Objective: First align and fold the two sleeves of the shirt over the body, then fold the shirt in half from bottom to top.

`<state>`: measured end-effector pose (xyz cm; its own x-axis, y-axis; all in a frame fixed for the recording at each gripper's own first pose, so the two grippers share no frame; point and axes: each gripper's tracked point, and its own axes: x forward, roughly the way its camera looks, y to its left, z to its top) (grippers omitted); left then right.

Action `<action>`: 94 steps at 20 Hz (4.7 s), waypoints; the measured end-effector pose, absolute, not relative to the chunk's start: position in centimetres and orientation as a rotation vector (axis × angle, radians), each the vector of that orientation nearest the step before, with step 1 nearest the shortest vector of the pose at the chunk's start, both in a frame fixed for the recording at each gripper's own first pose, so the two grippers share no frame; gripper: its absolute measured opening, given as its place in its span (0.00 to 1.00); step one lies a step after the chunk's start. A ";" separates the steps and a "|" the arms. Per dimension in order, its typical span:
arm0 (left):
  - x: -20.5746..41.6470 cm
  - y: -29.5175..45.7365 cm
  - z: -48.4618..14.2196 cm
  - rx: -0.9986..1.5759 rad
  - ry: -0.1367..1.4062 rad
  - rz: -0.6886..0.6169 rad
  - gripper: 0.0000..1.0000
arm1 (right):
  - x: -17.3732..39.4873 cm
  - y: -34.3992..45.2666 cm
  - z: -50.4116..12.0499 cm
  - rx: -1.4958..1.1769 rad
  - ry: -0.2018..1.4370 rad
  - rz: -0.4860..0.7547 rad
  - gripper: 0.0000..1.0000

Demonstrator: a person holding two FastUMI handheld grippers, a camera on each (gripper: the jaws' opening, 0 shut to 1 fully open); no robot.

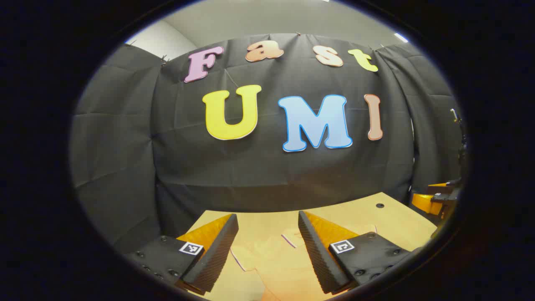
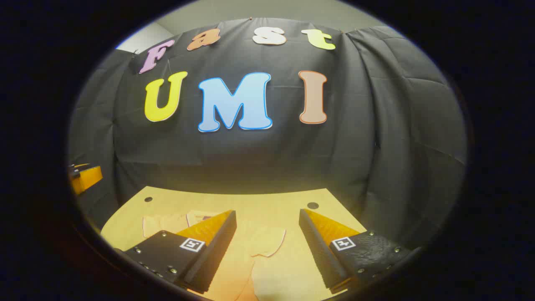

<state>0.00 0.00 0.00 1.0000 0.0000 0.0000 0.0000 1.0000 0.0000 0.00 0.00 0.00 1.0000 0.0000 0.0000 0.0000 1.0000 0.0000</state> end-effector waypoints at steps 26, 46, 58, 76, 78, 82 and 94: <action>0.1 1.1 -0.8 -0.020 0.020 0.011 0.93 | 4.9 -1.1 -5.2 0.004 0.167 -0.032 0.95; -0.6 6.2 -4.8 -0.068 0.132 0.168 0.93 | 17.9 -2.8 -23.2 0.091 0.692 -0.064 0.79; 0.2 4.8 -4.7 -0.061 0.134 0.153 0.94 | 18.2 -1.2 -23.9 0.159 0.733 0.025 0.07; -1.5 6.2 -4.8 -0.087 0.127 0.184 0.94 | 17.7 14.7 -15.0 -0.012 0.553 0.350 0.06; -2.0 6.7 -5.1 -0.086 0.130 0.197 0.94 | 17.1 17.3 -15.6 -0.054 0.556 0.399 0.06; -2.8 7.5 -5.5 -0.081 0.137 0.218 0.94 | 16.0 20.4 -16.8 -0.103 0.577 0.454 0.06; -0.4 6.6 -9.2 -0.118 0.193 0.172 0.94 | 15.1 18.5 -14.9 -0.126 0.521 0.425 0.29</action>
